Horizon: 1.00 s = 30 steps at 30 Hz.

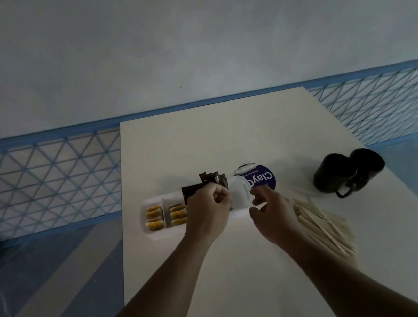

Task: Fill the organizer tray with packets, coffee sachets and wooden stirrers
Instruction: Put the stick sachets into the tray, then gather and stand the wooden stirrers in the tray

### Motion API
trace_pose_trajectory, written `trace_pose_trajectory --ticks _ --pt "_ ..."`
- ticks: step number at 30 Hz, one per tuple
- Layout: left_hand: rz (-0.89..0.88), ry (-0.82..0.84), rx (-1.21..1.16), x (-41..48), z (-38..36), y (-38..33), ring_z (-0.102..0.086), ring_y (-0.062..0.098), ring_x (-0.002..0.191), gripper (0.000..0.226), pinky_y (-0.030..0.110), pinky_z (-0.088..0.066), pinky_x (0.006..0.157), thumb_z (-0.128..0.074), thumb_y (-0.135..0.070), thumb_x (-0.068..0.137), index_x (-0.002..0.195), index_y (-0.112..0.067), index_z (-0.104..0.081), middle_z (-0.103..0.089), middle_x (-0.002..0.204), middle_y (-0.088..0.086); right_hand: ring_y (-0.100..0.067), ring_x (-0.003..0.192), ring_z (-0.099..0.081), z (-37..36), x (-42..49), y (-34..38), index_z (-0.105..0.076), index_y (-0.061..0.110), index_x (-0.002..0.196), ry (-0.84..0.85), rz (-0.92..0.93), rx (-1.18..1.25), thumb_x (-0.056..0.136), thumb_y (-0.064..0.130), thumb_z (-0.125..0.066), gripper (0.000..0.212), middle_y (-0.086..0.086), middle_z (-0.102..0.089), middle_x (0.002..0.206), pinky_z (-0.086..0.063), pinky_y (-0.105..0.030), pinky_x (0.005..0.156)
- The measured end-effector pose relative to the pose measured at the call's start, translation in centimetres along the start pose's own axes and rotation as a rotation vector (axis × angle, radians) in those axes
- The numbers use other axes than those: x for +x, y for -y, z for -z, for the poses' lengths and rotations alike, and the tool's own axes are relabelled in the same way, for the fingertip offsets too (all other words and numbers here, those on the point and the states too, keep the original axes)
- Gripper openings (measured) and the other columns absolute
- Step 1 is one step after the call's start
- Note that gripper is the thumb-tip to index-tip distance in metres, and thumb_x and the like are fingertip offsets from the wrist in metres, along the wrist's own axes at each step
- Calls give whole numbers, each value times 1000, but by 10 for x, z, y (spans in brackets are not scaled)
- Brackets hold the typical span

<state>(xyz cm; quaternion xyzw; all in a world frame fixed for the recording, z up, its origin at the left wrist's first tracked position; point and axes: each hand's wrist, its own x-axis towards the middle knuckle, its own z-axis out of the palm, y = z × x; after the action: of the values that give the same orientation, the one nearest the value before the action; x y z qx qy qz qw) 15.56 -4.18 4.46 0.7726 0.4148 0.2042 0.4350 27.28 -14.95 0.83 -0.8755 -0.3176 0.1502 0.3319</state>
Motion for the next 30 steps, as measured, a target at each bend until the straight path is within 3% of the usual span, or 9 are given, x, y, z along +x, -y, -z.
trace_pose_trajectory --ticks 2,4,7,13,16,20,23,26,30 --pt "24 73 -11 -8 -11 1 -66 7 72 2 32 -61 69 -69 -19 87 89 -19 -69 -67 78 -9 2 70 -59 4 -9 -9 -66 23 114 -24 -3 -1 83 15 -70 33 11 -67 92 -34 -8 56" --pt "55 140 -7 -16 -23 2 -66 9 75 3 36 -61 72 -70 -20 87 86 -21 -67 -68 80 -6 -2 71 -60 10 -16 -19 -68 21 109 -31 5 -14 82 14 -70 28 10 -67 91 -40 -13 59" --pt "123 246 4 -28 -42 0 -68 13 75 5 36 -61 73 -69 -22 87 87 -22 -65 -68 83 -2 -11 79 -63 24 -19 -38 -70 21 105 -41 -23 -41 83 12 -67 24 7 -68 93 -47 -23 65" --pt "266 389 -13 -45 -79 -8 -72 16 62 7 33 -62 69 -70 -23 86 89 -17 -66 -71 80 3 -17 84 -57 59 -16 -84 -71 20 99 -74 -73 -154 80 12 -66 21 0 -68 98 -41 -24 62" --pt "341 443 37 -50 -102 -17 -73 19 66 8 29 -61 64 -67 -26 86 86 -18 -65 -72 81 6 -22 94 -59 76 -13 -111 -70 16 110 -61 -97 -208 79 15 -69 32 -4 -68 106 -44 -27 75" --pt "448 499 81 -57 -128 -27 -73 26 75 11 37 -62 71 -65 -27 83 80 -17 -64 -72 88 10 -26 115 -57 91 -5 -137 -60 16 131 17 -135 -250 82 24 -67 50 -6 -62 128 -46 -34 91" --pt "532 536 36 -60 -148 -34 -73 31 82 28 41 -62 73 -68 -27 81 100 -7 -68 -72 97 15 -28 129 -49 97 1 -151 -48 16 143 112 -138 -301 86 30 -63 61 -8 -52 142 -44 -39 101" --pt "562 573 48 -59 -165 -38 -73 29 85 38 40 -62 77 -70 -31 84 114 -9 -64 -71 102 12 -30 123 -52 99 8 -162 -48 14 141 171 -132 -339 88 35 -59 58 -11 -55 138 -46 -38 92" --pt "588 491 86 -59 -183 -38 -70 28 94 44 39 -60 82 -72 -36 84 118 -9 -61 -69 111 11 -18 88 -59 99 14 -169 -62 19 115 202 -73 -350 88 48 -56 40 -4 -62 111 -40 -26 64"
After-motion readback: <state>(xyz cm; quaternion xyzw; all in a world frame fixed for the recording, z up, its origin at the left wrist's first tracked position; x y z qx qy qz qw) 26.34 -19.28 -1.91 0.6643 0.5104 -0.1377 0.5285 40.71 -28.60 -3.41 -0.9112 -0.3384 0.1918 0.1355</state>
